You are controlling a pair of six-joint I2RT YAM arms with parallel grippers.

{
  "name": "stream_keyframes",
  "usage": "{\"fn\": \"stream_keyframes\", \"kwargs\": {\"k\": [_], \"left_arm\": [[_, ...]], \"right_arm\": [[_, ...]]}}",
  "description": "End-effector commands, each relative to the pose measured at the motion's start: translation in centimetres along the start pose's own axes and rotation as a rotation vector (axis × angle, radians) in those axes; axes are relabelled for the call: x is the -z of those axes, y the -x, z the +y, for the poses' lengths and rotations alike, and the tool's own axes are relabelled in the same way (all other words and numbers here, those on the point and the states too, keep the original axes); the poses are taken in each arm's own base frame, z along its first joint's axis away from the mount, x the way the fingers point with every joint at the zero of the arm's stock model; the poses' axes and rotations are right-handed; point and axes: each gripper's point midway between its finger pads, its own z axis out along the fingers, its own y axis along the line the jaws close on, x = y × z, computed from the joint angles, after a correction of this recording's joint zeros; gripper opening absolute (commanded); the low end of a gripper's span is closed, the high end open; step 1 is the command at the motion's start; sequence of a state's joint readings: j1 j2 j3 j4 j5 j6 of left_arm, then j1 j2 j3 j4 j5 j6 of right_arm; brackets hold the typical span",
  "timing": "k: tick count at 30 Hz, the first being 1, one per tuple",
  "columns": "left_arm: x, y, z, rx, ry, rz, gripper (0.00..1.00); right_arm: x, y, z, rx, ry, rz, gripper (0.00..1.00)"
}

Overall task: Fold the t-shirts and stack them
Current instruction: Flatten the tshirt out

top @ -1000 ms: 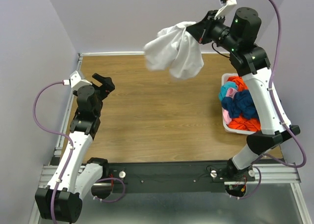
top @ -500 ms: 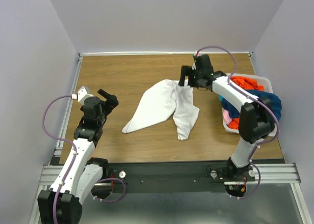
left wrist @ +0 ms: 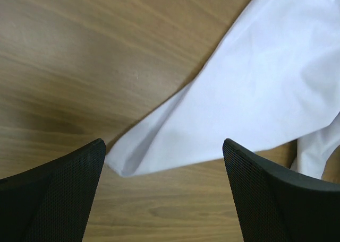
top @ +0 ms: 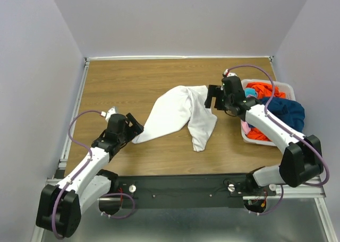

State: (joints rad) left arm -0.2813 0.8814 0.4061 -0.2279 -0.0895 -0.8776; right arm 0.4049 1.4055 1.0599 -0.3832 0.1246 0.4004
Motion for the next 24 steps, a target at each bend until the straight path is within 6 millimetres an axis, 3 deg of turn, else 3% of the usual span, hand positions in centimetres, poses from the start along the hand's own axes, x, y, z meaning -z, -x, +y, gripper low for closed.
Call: {"fn": "stream_keyframes", "kwargs": {"k": [1, 6, 12, 14, 15, 18, 21, 22, 24], "left_arm": [[-0.2, -2.9, 0.0, 0.014, 0.018, 0.089, 0.98], [-0.8, -4.6, 0.4, -0.029, 0.079, 0.147, 0.97], [-1.7, -4.9, 1.2, -0.056, 0.149, 0.157, 0.88], [-2.2, -4.5, 1.1, -0.063, 0.165, 0.150, 0.77], [-2.3, -4.6, 1.2, -0.072, 0.168, 0.154, 0.77], [-2.7, -4.6, 0.6, -0.100, 0.153, 0.160, 0.58], [-3.2, -4.5, 0.5, -0.135, 0.155, 0.166, 0.23], [-3.3, -4.4, 0.4, -0.140, 0.157, 0.165, 0.00], [-3.5, -4.3, 0.1, -0.151, 0.147, 0.161, 0.00]], "right_arm": [[0.0, -2.4, -1.3, -0.020, -0.047, 0.030, 1.00], [0.9, -2.9, -0.9, -0.022, -0.009, 0.030, 1.00], [1.8, -4.9, -0.9, -0.008, 0.033, 0.060, 1.00], [2.1, -6.1, -0.7, -0.008, 0.062, 0.084, 1.00], [2.2, -6.5, -0.6, -0.007, 0.072, 0.093, 1.00], [2.5, -8.0, -0.7, -0.004, 0.083, 0.118, 1.00], [2.9, -8.9, -0.9, -0.007, 0.083, 0.128, 1.00], [3.0, -9.2, -0.9, -0.004, 0.085, 0.131, 1.00], [3.1, -9.9, -0.7, 0.007, 0.084, 0.145, 1.00]]}}
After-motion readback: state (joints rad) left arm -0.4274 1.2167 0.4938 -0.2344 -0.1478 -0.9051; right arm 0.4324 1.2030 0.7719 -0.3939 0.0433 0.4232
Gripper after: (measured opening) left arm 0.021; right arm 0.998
